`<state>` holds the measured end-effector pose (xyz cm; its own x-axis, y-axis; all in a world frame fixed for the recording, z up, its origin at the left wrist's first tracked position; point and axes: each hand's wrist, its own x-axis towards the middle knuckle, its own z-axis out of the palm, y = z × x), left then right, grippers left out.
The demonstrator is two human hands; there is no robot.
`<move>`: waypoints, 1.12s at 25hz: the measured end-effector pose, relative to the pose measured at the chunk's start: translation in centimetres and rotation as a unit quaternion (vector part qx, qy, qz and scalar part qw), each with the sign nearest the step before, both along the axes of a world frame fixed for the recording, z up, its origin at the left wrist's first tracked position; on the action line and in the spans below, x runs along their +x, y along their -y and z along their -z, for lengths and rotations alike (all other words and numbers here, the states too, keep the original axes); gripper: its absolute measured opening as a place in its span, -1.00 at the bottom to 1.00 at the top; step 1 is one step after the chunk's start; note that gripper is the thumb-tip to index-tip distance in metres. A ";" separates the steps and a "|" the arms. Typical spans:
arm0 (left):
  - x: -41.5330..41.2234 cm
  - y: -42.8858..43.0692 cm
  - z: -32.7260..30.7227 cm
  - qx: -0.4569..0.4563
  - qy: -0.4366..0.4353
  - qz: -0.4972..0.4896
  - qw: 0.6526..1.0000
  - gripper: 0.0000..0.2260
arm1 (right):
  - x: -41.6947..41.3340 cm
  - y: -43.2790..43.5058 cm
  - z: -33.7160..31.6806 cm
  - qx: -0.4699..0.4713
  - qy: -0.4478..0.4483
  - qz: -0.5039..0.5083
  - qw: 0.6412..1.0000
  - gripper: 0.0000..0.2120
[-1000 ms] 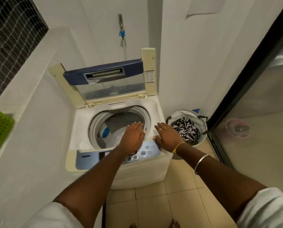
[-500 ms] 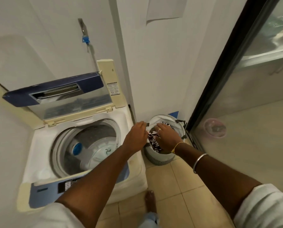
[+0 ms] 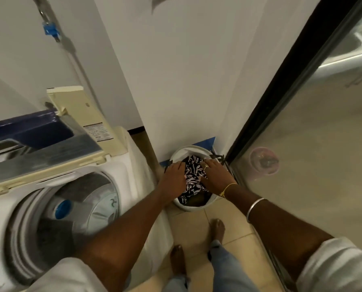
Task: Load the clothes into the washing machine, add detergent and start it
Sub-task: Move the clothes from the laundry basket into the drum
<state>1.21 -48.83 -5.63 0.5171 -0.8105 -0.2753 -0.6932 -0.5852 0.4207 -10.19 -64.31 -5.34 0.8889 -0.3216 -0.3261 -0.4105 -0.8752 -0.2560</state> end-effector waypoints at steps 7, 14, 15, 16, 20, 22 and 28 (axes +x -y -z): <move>3.4 6.3 8.6 0.036 -0.085 -0.097 0.991 -0.47 | 5.4 8.7 8.6 0.052 -0.061 -0.058 0.995 -0.31; 4.8 8.3 18.8 0.099 -0.158 -0.133 0.973 -0.36 | 9.3 12.0 20.0 0.086 -0.140 -0.087 0.982 -0.19; 5.4 8.8 21.1 0.105 -0.164 -0.132 0.972 -0.33 | 10.2 12.5 22.4 0.084 -0.145 -0.087 0.982 -0.16; 6.1 9.1 23.1 0.114 -0.171 -0.134 0.969 -0.29 | 11.1 12.8 24.6 0.086 -0.149 -0.083 0.982 -0.13; 7.5 9.6 31.6 0.152 -0.190 -0.132 0.961 -0.08 | 13.3 14.0 32.0 0.097 -0.167 -0.057 0.980 0.00; 7.7 9.7 35.6 0.189 -0.193 -0.114 0.956 0.08 | 14.1 14.2 34.5 0.090 -0.191 -0.068 0.975 0.07; 7.4 9.8 44.6 0.256 -0.159 -0.114 0.947 0.32 | 14.6 13.0 43.0 0.055 -0.289 -0.131 0.947 0.24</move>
